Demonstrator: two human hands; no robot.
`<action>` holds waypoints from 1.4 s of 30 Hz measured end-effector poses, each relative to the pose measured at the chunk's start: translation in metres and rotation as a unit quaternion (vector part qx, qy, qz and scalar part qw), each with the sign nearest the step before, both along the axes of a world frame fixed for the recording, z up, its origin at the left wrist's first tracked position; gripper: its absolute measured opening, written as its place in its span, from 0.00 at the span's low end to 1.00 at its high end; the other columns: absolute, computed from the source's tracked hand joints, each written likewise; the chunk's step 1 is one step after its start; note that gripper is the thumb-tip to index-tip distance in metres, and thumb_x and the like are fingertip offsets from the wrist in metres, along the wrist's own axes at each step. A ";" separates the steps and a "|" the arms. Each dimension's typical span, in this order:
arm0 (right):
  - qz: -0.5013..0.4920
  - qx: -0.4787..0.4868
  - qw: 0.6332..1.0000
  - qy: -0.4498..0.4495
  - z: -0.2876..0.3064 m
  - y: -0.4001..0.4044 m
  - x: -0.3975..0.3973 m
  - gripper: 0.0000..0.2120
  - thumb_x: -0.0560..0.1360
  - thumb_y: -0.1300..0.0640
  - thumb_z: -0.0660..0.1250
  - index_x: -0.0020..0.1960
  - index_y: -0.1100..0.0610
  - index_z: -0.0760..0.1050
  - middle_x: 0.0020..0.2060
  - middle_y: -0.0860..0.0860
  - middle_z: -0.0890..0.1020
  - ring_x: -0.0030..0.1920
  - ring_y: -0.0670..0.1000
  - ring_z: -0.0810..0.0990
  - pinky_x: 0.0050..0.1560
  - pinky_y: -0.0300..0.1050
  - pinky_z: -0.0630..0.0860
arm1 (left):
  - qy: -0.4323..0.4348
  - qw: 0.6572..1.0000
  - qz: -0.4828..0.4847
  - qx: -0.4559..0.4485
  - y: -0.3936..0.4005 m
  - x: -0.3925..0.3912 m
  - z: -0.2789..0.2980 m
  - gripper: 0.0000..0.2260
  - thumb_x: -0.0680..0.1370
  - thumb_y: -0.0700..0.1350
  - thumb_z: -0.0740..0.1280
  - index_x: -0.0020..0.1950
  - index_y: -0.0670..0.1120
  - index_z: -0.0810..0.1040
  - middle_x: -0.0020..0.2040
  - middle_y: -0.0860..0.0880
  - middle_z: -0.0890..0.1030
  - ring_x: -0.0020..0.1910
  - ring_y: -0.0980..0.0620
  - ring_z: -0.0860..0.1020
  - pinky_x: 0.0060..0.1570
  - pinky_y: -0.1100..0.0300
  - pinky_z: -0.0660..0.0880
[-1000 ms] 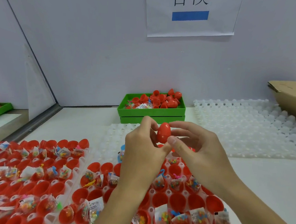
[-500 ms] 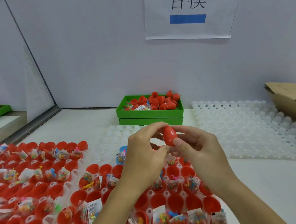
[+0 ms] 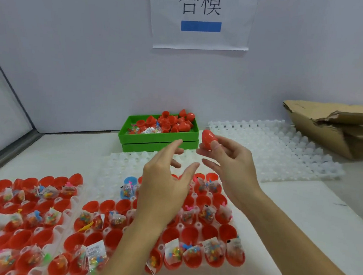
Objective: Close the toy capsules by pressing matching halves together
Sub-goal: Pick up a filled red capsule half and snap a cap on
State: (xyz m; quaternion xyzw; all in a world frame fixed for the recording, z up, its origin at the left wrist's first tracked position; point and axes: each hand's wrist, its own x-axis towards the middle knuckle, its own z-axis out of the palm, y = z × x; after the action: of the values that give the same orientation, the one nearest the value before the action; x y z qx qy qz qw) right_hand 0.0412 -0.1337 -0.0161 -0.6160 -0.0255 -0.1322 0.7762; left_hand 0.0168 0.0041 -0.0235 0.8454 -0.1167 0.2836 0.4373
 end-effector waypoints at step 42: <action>-0.178 -0.336 0.920 -0.097 -0.051 -0.094 0.032 0.19 0.75 0.71 0.60 0.40 0.50 0.80 0.26 0.56 0.78 0.24 0.46 0.71 0.23 0.31 0.62 | 0.174 0.977 0.122 -0.008 0.063 0.018 0.031 0.09 0.79 0.41 0.63 0.43 0.51 0.81 0.41 0.52 0.82 0.38 0.55 0.79 0.37 0.62 0.73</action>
State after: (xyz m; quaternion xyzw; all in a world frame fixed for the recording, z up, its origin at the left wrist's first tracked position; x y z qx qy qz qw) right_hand 0.0730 -0.2277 -0.0668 -0.8189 -0.0339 -0.3107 0.4813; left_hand 0.0344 0.0672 0.0077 0.8863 0.0679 0.1841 0.4194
